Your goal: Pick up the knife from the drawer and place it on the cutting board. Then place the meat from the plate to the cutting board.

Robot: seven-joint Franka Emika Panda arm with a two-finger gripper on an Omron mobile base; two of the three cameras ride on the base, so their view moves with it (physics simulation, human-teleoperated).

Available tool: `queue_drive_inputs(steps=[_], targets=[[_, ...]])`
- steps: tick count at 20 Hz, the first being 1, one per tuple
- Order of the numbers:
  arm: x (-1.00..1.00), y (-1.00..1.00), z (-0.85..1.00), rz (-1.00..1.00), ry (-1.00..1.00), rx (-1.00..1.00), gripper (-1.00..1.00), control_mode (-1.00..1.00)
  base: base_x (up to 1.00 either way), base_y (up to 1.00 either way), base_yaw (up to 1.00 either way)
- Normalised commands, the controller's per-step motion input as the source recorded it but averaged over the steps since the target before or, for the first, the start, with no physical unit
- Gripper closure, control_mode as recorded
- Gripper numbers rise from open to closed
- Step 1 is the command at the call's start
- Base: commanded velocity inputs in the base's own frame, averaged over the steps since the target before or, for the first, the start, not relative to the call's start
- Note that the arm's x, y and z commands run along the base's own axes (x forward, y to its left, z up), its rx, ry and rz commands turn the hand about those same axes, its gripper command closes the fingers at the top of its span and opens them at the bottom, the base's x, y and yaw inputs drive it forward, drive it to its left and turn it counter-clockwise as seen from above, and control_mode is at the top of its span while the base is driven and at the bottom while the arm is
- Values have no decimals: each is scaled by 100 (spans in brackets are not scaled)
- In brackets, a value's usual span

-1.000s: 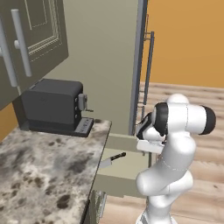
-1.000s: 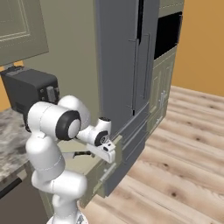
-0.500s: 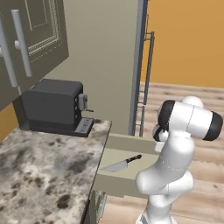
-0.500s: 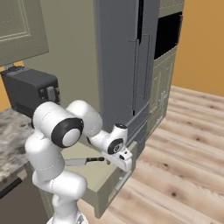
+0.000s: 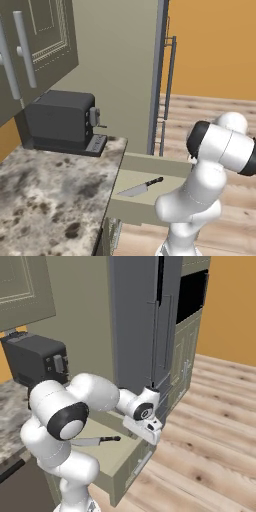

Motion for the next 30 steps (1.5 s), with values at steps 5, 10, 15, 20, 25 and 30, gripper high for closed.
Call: queue_drive_inputs(steps=[5, 10, 15, 20, 25, 30], targets=[[0, 26, 65, 0, 4, 0, -100, -100, 0, 0, 0], [0, 55, 13, -4, 5, 0, -100, -100, 0, 0, 0], [1, 67, 0, -15, 2, 0, -100, -100, 0, 0, 0], [7, 68, 0, -21, 0, -1, -100, -100, 0, 0, 0], [13, 35, -2, -15, 1, -10, -100, -100, 0, 0, 0], [22, 29, -5, -14, 7, -17, -100, -100, 0, 0, 0]])
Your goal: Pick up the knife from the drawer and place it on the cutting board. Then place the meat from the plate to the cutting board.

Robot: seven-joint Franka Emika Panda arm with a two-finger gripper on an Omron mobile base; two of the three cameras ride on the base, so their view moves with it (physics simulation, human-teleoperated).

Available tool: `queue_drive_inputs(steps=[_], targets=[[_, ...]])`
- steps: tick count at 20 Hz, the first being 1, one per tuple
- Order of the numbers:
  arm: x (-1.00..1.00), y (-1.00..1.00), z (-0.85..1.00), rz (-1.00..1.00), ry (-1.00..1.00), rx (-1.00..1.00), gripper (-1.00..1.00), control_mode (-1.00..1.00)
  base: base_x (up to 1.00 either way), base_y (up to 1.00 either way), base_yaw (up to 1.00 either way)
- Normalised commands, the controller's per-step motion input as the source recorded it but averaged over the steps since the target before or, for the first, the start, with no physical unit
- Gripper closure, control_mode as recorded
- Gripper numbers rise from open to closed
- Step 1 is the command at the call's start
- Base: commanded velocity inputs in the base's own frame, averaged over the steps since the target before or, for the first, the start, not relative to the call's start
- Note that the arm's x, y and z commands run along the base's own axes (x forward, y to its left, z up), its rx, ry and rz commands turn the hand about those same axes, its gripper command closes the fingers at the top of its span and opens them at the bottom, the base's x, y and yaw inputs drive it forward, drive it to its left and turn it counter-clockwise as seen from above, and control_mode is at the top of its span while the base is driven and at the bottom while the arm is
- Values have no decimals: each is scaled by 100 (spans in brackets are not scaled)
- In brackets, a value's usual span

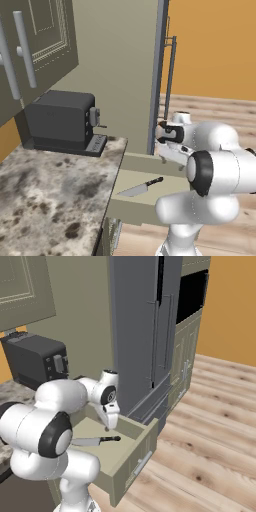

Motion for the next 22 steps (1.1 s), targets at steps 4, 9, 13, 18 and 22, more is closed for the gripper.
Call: queue_drive_inputs(steps=[4, 9, 13, 18, 22], targets=[[2, 19, -16, -2, 3, -10, -100, -100, 0, 0, 0], [0, 0, -24, 2, -1, 0, -100, -100, 0, 0, 0], [0, 0, -32, 4, -5, 0, -100, -100, 0, 0, 0], [0, 0, -24, 5, -7, 0, -100, -100, 0, 0, 0], [0, -1, -26, 6, -1, 0, -100, -100, 0, 0, 0]])
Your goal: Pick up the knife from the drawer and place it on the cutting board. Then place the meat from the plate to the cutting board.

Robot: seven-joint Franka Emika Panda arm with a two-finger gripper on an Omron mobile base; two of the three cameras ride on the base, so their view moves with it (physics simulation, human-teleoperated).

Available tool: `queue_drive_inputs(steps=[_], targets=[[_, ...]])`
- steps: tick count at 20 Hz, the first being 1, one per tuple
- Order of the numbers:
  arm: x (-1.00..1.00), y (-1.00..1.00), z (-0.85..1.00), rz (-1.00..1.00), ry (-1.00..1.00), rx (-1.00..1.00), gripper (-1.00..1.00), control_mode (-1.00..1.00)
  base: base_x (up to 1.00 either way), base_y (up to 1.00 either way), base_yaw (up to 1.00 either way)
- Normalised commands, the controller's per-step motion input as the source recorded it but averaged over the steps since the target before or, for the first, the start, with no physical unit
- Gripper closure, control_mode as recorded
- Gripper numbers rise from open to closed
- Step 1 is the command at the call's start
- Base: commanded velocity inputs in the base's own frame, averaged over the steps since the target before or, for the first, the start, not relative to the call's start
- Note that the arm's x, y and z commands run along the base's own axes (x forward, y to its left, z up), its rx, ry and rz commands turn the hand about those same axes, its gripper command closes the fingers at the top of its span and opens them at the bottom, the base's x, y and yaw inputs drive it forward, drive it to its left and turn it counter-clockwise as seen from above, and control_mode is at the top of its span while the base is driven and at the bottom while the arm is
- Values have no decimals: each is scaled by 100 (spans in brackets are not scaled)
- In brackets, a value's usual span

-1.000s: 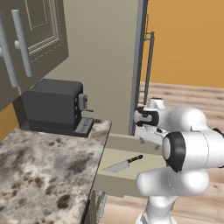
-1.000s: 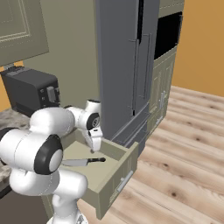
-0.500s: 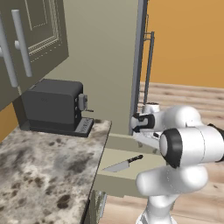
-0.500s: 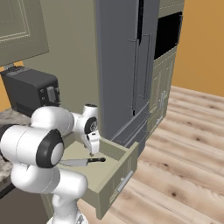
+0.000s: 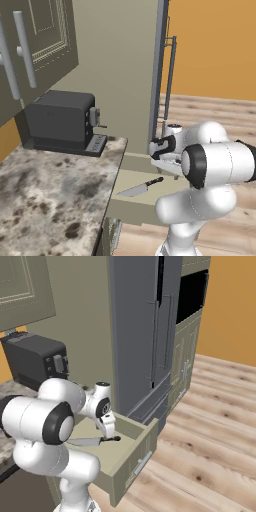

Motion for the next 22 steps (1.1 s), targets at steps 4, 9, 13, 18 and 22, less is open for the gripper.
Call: queue_drive_inputs(steps=[4, 9, 13, 18, 22], targets=[[0, -6, -26, 7, 0, 0, -100, -100, 0, 0, 0], [2, -7, -19, 5, 0, 0, -100, -100, 0, 0, 0], [30, 0, -8, 1, 0, 1, -100, -100, 0, 0, 0], [24, 12, -16, -1, 0, 0, -100, -100, 0, 0, 0], [22, 21, -26, 0, 0, 0, -100, -100, 0, 0, 0]])
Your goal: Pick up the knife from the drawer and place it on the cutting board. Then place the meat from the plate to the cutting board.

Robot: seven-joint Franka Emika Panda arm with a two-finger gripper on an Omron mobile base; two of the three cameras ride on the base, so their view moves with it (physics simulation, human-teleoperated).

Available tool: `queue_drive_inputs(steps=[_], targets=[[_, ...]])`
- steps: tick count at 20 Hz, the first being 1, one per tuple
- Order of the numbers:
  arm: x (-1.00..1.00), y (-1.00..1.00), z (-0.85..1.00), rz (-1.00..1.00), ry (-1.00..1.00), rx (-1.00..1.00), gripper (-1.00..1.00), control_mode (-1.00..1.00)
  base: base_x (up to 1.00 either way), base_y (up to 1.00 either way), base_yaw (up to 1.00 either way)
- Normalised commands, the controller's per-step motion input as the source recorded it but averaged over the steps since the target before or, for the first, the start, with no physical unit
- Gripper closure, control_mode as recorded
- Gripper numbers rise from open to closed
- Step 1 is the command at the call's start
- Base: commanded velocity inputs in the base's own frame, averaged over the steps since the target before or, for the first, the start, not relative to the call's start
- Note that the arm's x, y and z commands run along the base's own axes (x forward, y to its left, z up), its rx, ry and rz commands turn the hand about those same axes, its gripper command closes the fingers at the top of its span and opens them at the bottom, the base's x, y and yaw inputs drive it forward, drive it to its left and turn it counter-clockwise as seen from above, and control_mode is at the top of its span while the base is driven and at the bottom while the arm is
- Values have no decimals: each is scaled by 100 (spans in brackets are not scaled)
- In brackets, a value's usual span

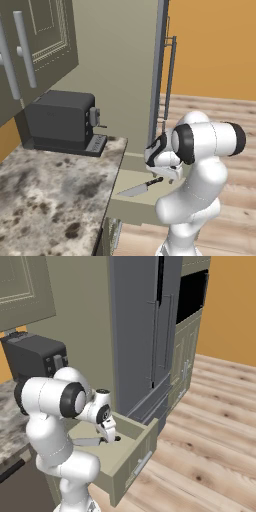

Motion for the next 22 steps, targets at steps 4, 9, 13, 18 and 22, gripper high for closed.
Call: queue_drive_inputs(steps=[4, 9, 13, 18, 22], targets=[[5, 0, -29, 0, 0, 4, -100, -100, 0, 0, 0], [3, 0, -23, 0, -2, 3, -100, -100, 0, 0, 0], [16, 0, -14, 0, -7, 0, -100, -100, 0, 0, 0], [18, 0, -15, 0, -6, 0, -100, -100, 0, 0, 0], [27, 0, -16, 0, -5, 0, -100, -100, 0, 0, 0]])
